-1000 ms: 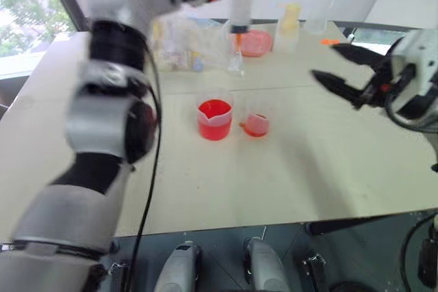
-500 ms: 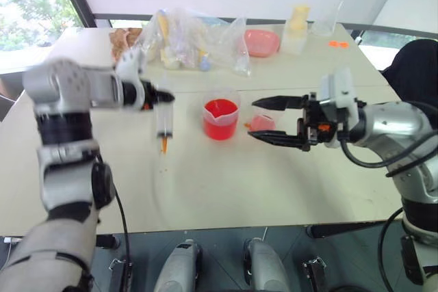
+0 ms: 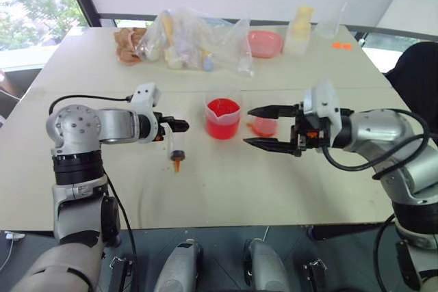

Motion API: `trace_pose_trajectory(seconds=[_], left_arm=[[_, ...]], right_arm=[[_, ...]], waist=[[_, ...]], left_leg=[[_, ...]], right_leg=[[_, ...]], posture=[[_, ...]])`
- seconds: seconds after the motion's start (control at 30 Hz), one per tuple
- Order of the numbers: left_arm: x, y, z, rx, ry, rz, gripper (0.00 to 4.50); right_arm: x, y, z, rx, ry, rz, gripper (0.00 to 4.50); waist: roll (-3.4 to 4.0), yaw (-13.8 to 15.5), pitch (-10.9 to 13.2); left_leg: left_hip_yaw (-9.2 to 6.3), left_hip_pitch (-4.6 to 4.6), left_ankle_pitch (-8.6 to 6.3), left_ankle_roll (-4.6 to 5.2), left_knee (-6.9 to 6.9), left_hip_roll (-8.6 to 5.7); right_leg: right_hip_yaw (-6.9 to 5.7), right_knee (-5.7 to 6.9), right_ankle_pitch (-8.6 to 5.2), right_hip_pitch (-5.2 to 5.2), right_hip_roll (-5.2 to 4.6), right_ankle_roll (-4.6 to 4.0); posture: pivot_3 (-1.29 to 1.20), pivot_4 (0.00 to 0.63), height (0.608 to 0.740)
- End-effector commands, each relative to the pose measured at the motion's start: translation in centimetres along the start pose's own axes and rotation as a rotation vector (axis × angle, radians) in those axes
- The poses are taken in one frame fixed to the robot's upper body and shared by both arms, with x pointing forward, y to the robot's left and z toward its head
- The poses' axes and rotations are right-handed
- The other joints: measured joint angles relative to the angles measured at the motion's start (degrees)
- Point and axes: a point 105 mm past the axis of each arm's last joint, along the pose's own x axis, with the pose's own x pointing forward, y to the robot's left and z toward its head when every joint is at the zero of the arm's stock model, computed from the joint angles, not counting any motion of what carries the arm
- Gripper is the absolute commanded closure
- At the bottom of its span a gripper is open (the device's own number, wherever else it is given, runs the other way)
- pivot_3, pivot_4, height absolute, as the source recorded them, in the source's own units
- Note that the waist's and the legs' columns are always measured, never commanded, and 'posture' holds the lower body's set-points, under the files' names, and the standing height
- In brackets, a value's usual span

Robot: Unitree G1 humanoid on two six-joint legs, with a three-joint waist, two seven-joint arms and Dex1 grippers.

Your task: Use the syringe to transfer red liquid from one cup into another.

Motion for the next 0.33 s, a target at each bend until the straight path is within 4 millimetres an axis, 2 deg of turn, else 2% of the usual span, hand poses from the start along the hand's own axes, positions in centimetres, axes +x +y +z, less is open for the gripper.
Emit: trace_pose_trajectory(seconds=[0.03, 0.1, 0.17, 0.2, 0.27, 0.33], left_arm=[[-1.9, 0.1, 2.4, 0.054, -0.178, 0.027, 0.01], [-3.2, 0.1, 3.8, 0.035, -0.298, -0.016, 0.01], [-5.0, 0.6, 5.4, 0.147, -0.435, 0.025, 0.01], [-5.4, 0.5, 5.6, 0.191, -0.465, 0.021, 0.01], [-6.8, 0.0, 5.6, 0.441, -0.541, 0.018, 0.01], [-7.6, 0.8, 5.1, 0.531, -0.577, 0.014, 0.01]], right_arm=[[-1.5, -0.9, 0.8, -0.042, 0.001, -0.096, 1.59], [-2.7, -1.5, 0.6, -0.039, 0.014, -0.168, 1.59], [-4.3, -1.1, 0.3, 0.018, 0.026, -0.192, 1.59], [-4.8, -0.8, 0.3, 0.037, 0.028, -0.192, 1.59], [-6.5, -1.1, 0.0, 0.077, 0.038, -0.267, 1.59], [-8.2, -1.6, -0.8, 0.116, 0.067, -0.349, 1.59]], waist=[[0.00, 0.0, 0.0], [0.00, 0.2, 0.0], [0.00, 0.2, 0.0], [0.00, 0.2, 0.0], [0.02, 0.0, 0.0], [0.10, -0.1, -0.1]], left_leg=[[0.01, 0.00, 0.00, 0.00, 0.00, -0.03], [0.01, 0.00, 0.00, 0.00, -0.01, -0.01], [0.00, 0.00, 0.00, 0.00, 0.00, 0.01], [0.02, -0.01, 0.00, 0.00, -0.02, 0.02], [0.05, -0.01, 0.00, 0.00, -0.13, 0.03], [0.19, 0.00, -0.01, 0.01, -0.24, 0.08]], right_leg=[[0.00, 0.00, 0.00, 0.00, 0.00, 0.00], [0.00, 0.00, 0.00, 0.00, 0.00, -0.02], [-0.01, -0.04, 0.00, 0.03, 0.00, -0.03], [-0.01, -0.09, 0.00, 0.03, 0.01, -0.04], [-0.01, -0.22, -0.01, 0.03, 0.01, -0.05], [0.01, -0.49, -0.01, 0.06, 0.05, -0.28]], posture=[[0.00, 0.150, 0.740], [0.00, 0.150, 0.740], [0.00, 0.150, 0.740], [0.00, 0.150, 0.740], [0.00, 0.150, 0.740], [0.00, 0.150, 0.740]])
